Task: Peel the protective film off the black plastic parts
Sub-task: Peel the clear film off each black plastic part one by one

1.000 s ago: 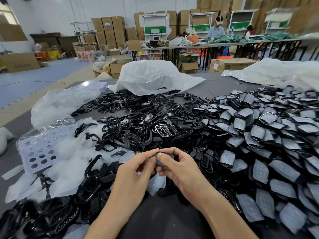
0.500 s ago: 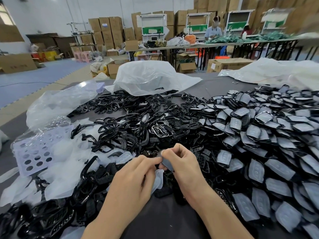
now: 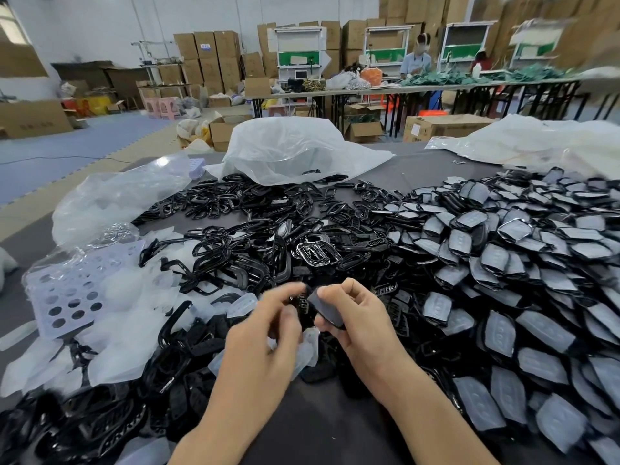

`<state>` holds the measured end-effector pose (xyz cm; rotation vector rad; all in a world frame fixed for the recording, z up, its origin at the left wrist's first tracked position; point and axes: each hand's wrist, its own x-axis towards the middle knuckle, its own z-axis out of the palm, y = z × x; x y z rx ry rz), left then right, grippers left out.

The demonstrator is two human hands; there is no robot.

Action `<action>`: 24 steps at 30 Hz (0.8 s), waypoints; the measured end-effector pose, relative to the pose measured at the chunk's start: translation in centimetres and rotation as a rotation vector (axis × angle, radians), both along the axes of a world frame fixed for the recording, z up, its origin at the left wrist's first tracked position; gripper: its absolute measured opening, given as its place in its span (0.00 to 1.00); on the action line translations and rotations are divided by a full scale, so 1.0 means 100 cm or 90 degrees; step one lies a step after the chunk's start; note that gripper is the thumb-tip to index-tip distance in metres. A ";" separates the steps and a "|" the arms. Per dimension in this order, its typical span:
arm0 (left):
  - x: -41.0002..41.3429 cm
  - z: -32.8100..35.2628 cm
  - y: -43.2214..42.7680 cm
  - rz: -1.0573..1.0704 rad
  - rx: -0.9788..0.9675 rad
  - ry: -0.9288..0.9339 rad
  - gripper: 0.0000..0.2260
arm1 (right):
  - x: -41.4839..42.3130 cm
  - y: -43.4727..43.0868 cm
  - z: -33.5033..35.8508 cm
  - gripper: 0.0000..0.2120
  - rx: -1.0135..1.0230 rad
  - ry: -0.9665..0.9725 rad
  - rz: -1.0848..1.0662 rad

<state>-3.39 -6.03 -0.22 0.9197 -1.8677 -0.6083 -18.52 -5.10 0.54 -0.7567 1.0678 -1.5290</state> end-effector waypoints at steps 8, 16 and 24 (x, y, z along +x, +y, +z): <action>-0.002 0.005 -0.008 -0.011 0.188 0.143 0.07 | 0.009 0.004 -0.001 0.11 -0.070 0.007 0.115; -0.003 0.002 -0.010 -0.013 0.247 0.235 0.11 | 0.010 0.001 -0.005 0.06 -0.038 -0.047 0.089; -0.004 0.001 -0.011 -0.010 0.215 0.230 0.06 | 0.010 0.002 -0.003 0.06 -0.053 -0.021 0.121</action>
